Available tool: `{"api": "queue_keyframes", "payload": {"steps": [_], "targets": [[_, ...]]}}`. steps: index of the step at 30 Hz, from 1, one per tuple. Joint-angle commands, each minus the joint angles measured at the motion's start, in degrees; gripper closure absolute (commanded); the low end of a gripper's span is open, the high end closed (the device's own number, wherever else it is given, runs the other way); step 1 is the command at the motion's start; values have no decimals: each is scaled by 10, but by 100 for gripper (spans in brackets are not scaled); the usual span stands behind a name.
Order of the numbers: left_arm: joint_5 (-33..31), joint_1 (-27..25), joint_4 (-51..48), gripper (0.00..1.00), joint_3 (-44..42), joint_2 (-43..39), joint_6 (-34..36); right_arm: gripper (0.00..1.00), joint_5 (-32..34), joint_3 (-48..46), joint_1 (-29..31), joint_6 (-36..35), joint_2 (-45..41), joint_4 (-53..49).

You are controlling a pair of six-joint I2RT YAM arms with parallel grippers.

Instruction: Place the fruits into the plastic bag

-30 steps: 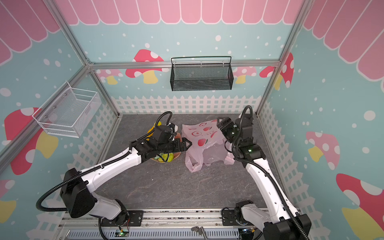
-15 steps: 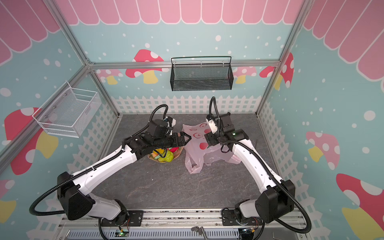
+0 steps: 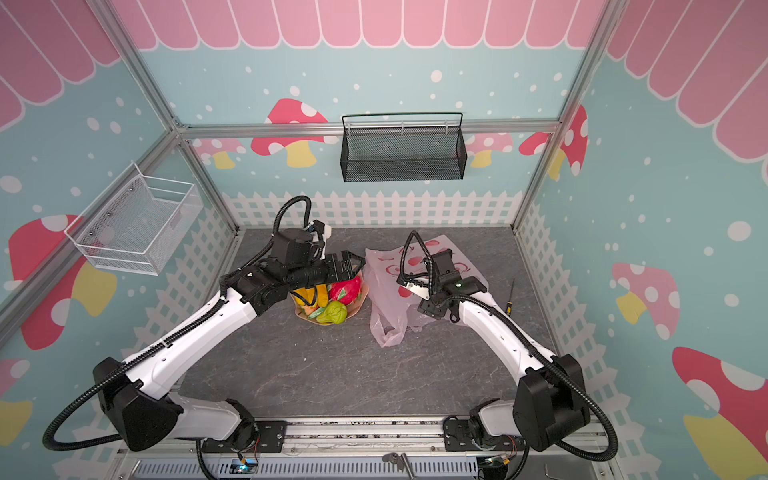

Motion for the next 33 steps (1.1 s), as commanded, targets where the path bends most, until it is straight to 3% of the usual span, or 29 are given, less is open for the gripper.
{"api": "queue_keyframes", "payload": {"steps": [1, 13, 19, 22, 26, 29, 33], "targets": [[-3, 3, -14, 1, 7, -10, 13, 20, -24, -17, 12, -62, -17, 37], [-15, 14, -14, 1, -17, -29, 12, 21, -16, -94, 35, -120, -9, 190], [-22, 15, -14, 2, -25, -32, 10, 28, 3, -104, 36, -149, 14, 293], [-30, 15, -14, 1, -33, -37, 12, 52, -11, -89, 39, -164, 29, 325], [-39, 15, -18, 1, -38, -44, 16, 85, -10, -8, 39, -147, 73, 283], [-46, 16, -21, 2, -37, -49, 17, 97, 0, 80, 39, -90, 119, 229], [-47, 14, -24, 2, -36, -59, 17, 100, 52, 232, 40, 15, 199, 125]]}}
